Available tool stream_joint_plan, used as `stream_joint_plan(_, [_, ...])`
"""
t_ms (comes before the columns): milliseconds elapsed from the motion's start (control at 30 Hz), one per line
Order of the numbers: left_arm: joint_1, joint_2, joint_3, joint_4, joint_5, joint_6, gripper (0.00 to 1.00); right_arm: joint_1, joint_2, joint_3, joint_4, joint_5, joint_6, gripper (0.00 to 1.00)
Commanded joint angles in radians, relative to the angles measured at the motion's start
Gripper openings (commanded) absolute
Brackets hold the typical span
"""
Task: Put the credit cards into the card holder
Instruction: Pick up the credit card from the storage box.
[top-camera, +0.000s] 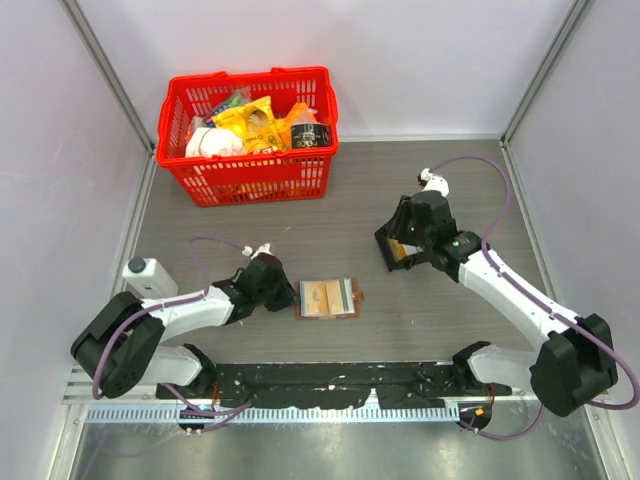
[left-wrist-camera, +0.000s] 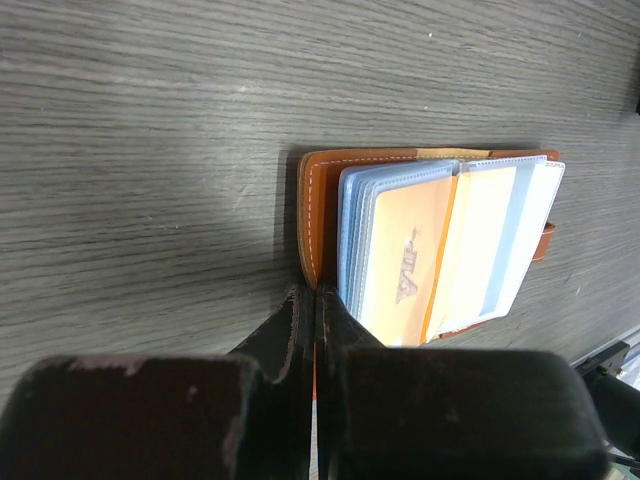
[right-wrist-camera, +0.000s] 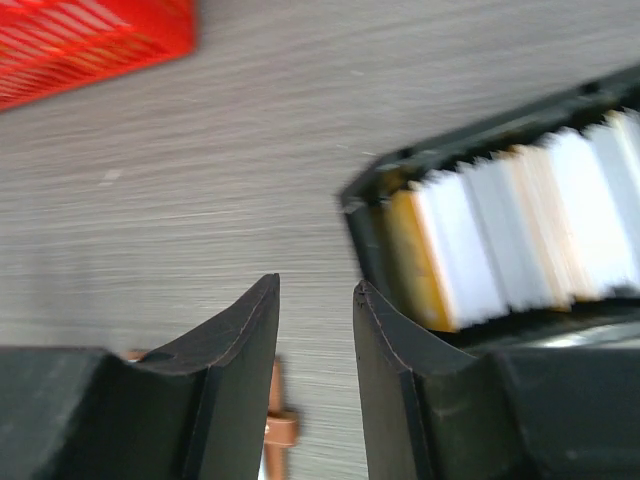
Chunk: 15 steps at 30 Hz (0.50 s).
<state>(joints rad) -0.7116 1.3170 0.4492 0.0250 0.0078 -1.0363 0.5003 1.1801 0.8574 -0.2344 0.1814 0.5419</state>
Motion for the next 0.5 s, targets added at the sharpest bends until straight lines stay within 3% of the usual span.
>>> stream_joint_plan(0, [-0.002, 0.002, -0.012, -0.166, -0.045, 0.05, 0.0, -0.069, 0.065, 0.049, -0.163, 0.03, -0.132, 0.41])
stream_joint_plan(467, [-0.002, 0.016, -0.014, -0.148, -0.035, 0.056, 0.0, -0.077, 0.311, 0.173, -0.224, 0.153, -0.286, 0.43])
